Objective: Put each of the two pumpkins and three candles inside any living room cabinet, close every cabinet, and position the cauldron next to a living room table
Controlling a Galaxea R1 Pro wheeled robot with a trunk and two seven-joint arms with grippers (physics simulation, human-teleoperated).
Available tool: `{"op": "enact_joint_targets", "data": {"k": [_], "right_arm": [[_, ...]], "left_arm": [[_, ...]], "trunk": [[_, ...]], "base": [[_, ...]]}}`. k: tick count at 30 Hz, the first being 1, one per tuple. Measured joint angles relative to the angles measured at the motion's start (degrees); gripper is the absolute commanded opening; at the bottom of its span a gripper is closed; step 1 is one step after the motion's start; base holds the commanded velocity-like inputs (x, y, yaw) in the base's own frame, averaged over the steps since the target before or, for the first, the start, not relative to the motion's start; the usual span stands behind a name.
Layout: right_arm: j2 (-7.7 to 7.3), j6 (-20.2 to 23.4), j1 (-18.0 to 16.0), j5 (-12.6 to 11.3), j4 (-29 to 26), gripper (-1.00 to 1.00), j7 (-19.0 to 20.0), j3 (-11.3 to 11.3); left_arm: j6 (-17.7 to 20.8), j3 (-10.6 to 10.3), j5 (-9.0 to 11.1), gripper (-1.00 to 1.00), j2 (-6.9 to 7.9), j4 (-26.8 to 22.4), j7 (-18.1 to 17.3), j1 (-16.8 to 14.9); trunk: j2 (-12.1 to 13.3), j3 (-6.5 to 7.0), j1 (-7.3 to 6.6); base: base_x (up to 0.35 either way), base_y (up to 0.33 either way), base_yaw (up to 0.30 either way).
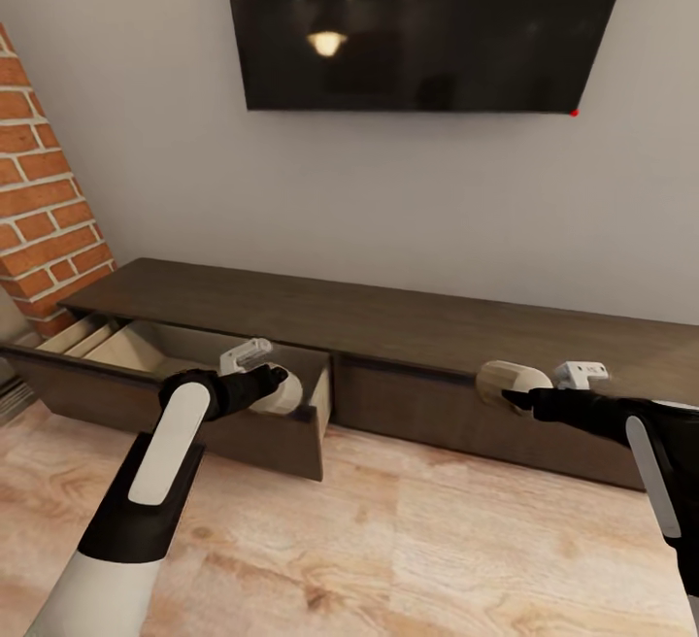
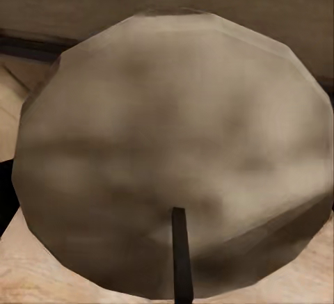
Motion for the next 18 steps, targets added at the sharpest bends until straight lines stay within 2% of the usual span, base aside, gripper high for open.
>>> {"op": "enact_joint_targets", "data": {"k": [3,16,18], "right_arm": [[0.13,0.01,0.00,-0.09,0.00,-1.00,0.00,0.16],[0.22,0.00,0.26,0.08,0.00,-1.00,-0.09,0.46],[0.22,-0.03,0.27,0.22,0.01,-1.00,-0.09,0.37]], "left_arm": [[0.11,0.01,-0.10,-1.00,1.18,0.71,-0.05,-0.86],[0.09,0.16,-0.46,-1.00,1.77,1.09,0.30,-0.54],[0.30,0.15,-0.85,-1.00,2.52,1.33,1.59,-0.14]], "trunk": [[0.00,0.00,0.00],[0.00,-0.01,0.00],[0.00,-0.01,0.01]], "base": [[0.273,0.194,0.000],[0.316,0.048,0.000],[0.292,0.180,0.000]]}}
